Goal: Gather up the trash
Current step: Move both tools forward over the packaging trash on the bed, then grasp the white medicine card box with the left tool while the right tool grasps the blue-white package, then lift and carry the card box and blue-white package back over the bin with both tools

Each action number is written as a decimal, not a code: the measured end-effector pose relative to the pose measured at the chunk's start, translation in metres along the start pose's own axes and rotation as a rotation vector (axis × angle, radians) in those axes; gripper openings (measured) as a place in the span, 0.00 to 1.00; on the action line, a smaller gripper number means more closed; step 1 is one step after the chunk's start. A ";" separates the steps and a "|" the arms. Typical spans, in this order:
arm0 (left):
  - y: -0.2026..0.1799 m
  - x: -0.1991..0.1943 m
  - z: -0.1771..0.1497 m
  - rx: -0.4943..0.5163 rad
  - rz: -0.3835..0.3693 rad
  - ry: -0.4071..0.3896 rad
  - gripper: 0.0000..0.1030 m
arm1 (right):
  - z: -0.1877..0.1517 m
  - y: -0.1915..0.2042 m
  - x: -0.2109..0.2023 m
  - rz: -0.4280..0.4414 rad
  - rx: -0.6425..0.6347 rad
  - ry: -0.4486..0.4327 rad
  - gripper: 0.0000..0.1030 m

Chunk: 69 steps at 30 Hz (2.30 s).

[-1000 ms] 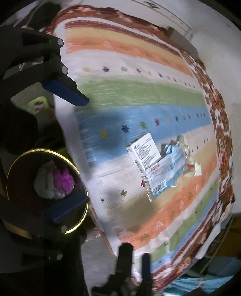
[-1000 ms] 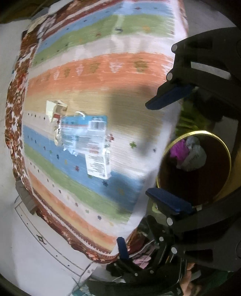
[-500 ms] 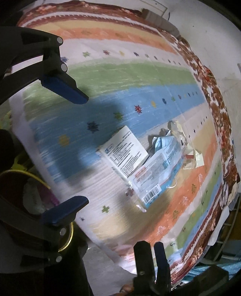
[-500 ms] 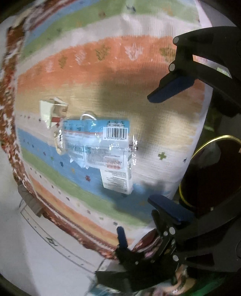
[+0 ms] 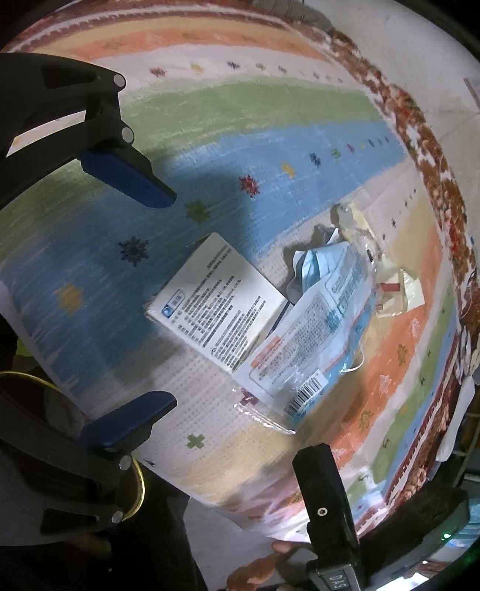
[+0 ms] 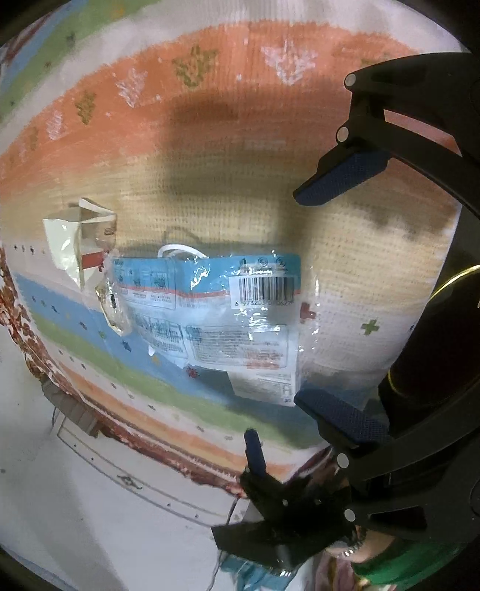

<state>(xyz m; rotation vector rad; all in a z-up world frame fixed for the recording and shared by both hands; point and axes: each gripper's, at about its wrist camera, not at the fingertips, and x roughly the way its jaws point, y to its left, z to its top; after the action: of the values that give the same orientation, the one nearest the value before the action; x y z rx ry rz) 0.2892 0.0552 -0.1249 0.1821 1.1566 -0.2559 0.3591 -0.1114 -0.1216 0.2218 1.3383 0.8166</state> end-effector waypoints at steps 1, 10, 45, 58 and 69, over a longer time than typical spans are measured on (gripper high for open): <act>0.002 0.002 0.002 0.012 -0.021 0.004 0.95 | 0.001 -0.002 0.003 0.011 0.006 0.005 0.90; 0.008 0.022 0.012 0.115 -0.102 0.004 0.95 | 0.004 -0.023 0.026 0.105 0.086 0.045 0.73; 0.017 0.023 0.008 0.047 0.017 0.085 0.80 | 0.005 0.042 -0.009 -0.100 -0.121 0.056 0.00; 0.029 -0.029 -0.019 -0.342 0.090 0.112 0.79 | -0.019 0.080 -0.055 -0.307 -0.221 -0.054 0.00; 0.006 -0.065 -0.027 -0.501 0.076 0.057 0.79 | -0.047 0.102 -0.086 -0.380 -0.223 -0.133 0.00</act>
<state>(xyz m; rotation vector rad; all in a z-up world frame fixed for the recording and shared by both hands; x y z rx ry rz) 0.2421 0.0752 -0.0754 -0.2090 1.2326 0.1108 0.2748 -0.1074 -0.0079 -0.1489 1.1085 0.6100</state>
